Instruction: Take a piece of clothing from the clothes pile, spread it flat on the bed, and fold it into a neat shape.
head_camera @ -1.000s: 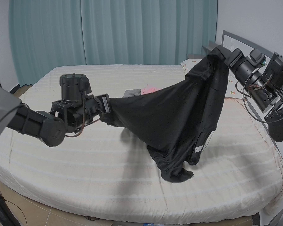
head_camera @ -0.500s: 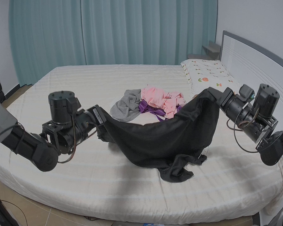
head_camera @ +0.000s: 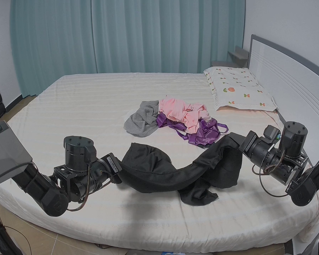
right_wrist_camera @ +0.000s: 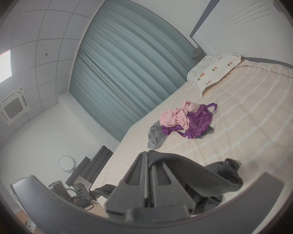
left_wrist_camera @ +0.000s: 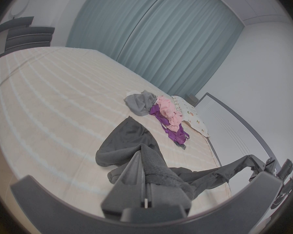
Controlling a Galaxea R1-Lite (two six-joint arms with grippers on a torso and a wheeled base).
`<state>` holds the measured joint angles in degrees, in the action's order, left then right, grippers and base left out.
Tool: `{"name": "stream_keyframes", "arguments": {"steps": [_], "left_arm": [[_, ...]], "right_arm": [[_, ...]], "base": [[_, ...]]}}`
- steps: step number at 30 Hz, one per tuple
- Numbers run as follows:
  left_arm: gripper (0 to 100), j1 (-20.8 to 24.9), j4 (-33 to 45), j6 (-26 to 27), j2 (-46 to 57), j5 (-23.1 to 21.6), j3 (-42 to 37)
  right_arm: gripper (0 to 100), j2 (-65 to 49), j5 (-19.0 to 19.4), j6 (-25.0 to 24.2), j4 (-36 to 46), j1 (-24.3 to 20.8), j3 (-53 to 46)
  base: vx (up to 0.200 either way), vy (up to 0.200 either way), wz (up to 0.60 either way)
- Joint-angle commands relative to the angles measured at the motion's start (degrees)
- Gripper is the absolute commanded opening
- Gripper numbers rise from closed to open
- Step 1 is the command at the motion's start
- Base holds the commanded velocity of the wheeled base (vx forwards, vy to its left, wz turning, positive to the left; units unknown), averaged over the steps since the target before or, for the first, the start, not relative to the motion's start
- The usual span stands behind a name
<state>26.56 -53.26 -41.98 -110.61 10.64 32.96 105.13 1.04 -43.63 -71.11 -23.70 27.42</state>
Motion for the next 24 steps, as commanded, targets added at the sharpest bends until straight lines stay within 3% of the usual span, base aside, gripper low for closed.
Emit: {"name": "stream_keyframes", "arguments": {"steps": [1, 14, 24], "left_arm": [[0, 0.33, 0.0, -1.08, 0.83, -0.1, -2.29], [0, 0.86, -3.96, -0.91, 1.18, -0.1, -4.4], [0, 0.33, -4.75, -1.17, 1.18, 0.26, -4.66]], "right_arm": [[0, -0.63, -0.16, 0.04, -0.08, -1.26, -1.93], [0, -0.54, -0.51, 0.04, -0.08, -1.17, -2.19], [0, -0.37, -2.88, 0.04, -0.17, -2.05, -2.02]], "base": [[-0.2, 0.0, 0.0], [-0.015, 0.0, 0.0], [0.0, 0.02, 0.0]]}}
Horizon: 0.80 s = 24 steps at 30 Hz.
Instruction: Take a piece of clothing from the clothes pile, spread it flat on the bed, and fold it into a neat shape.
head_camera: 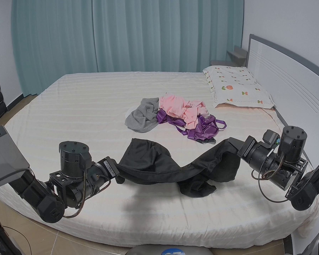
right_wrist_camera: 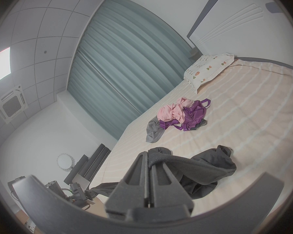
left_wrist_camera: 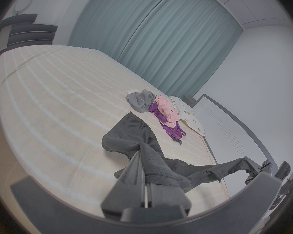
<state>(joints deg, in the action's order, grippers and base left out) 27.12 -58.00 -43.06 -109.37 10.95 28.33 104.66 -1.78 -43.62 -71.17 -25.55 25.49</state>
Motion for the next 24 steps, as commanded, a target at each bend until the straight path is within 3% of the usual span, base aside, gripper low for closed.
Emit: {"name": "stream_keyframes", "arguments": {"steps": [1, 24], "left_arm": [[0, -0.23, 0.0, -0.1, 0.04, 0.04, -0.03], [0, 0.3, 0.26, 0.08, 2.41, 0.21, -0.38]], "right_arm": [[0, 0.02, -0.07, 0.02, -0.11, -0.2, 0.0], [0, 0.37, -0.15, -0.33, -3.36, 1.21, -0.18]], "base": [[0.0, 0.2, 0.0], [0.0, 0.2, 0.0]]}}
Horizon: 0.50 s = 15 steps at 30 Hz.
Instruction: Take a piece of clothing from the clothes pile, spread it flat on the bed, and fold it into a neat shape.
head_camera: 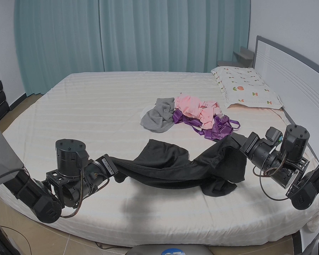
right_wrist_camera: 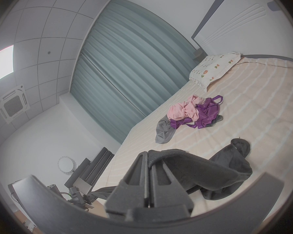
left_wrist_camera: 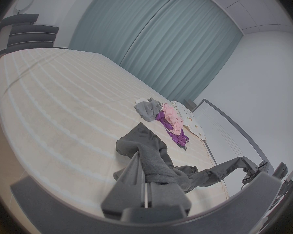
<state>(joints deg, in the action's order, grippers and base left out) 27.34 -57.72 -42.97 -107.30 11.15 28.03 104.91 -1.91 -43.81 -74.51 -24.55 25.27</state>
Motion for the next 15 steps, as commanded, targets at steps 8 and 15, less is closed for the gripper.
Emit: {"name": "stream_keyframes", "arguments": {"steps": [8, 15], "left_arm": [[0, 0.17, 0.07, -0.01, 0.87, -0.08, -0.08], [0, 1.31, 0.24, -0.09, 0.78, 0.01, -0.16]], "right_arm": [[0, 0.2, 0.07, -0.31, -0.02, 0.29, 0.13], [0, 0.38, -0.02, -1.19, -0.02, 0.29, 0.39]], "base": [[0.0, 0.2, 0.0], [0.0, 0.2, 0.0]]}}
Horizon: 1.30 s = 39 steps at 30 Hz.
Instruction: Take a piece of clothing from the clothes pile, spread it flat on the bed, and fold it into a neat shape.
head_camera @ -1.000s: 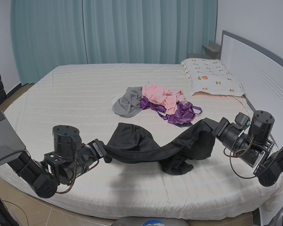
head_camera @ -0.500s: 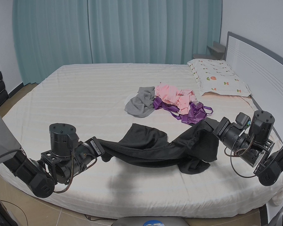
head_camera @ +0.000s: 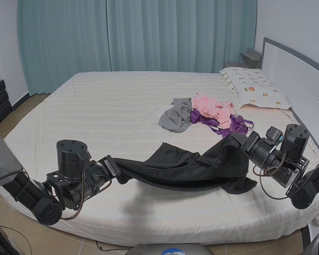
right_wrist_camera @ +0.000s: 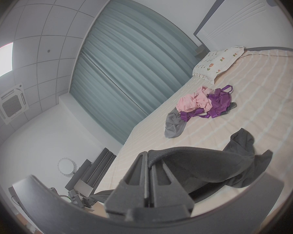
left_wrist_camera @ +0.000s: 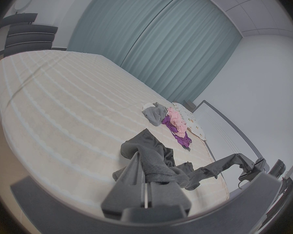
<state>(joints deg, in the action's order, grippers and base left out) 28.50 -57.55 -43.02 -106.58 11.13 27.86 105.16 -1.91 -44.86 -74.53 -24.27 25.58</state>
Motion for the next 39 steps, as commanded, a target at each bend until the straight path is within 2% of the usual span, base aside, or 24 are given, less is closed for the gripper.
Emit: {"name": "stream_keyframes", "arguments": {"steps": [1, 39], "left_arm": [[0, 0.15, 0.07, -0.05, 0.15, 0.03, 0.01], [0, -0.64, 1.13, 0.04, 0.85, 0.12, -0.08]], "right_arm": [[0, 0.05, -0.02, -0.14, 0.0, 0.01, 0.09], [0, 0.22, -0.11, -0.58, 0.0, -1.13, -0.09]], "base": [[0.0, 0.2, 0.0], [0.0, 0.2, 0.0]]}}
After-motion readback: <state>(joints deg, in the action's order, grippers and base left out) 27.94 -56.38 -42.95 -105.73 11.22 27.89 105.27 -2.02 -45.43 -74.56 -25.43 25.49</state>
